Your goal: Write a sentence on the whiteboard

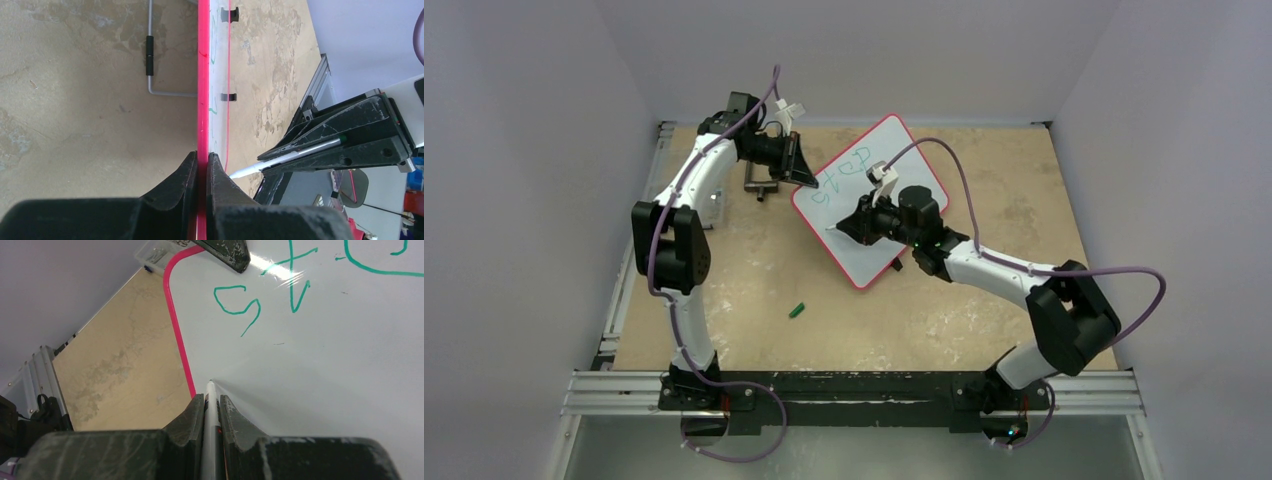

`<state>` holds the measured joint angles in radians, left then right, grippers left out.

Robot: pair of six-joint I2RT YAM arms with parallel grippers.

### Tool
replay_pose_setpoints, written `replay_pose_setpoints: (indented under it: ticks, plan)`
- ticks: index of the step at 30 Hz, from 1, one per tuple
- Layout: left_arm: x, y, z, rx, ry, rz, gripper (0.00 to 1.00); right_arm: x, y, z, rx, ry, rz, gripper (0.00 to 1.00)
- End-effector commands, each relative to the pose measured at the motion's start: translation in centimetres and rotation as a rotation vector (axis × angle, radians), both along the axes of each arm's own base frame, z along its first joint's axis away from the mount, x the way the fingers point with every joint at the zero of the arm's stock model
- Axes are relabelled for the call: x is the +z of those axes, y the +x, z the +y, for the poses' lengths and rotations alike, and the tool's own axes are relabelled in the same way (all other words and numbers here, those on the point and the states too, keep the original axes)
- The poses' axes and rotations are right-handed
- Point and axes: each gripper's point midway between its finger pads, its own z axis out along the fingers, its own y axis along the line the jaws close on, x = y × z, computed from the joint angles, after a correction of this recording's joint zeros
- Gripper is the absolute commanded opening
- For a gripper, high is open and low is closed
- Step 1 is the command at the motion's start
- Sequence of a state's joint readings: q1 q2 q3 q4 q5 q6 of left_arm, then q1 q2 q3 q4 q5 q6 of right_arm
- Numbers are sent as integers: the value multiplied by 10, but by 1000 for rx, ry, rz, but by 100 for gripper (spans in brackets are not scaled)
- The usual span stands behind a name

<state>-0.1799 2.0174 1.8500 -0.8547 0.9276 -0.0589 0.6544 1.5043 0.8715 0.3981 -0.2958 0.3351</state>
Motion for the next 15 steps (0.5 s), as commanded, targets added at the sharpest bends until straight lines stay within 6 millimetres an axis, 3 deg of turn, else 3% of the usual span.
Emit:
replay_pose_setpoints:
  ticks: [1, 15]
  plan:
    - [17, -1, -1, -14, 32, -112, 0, 35, 12, 11, -5, 50, -93, 0]
    - [17, -3, -2, -21, 42, -119, 0, 21, 31, 1, -113, -17, -65, 0]
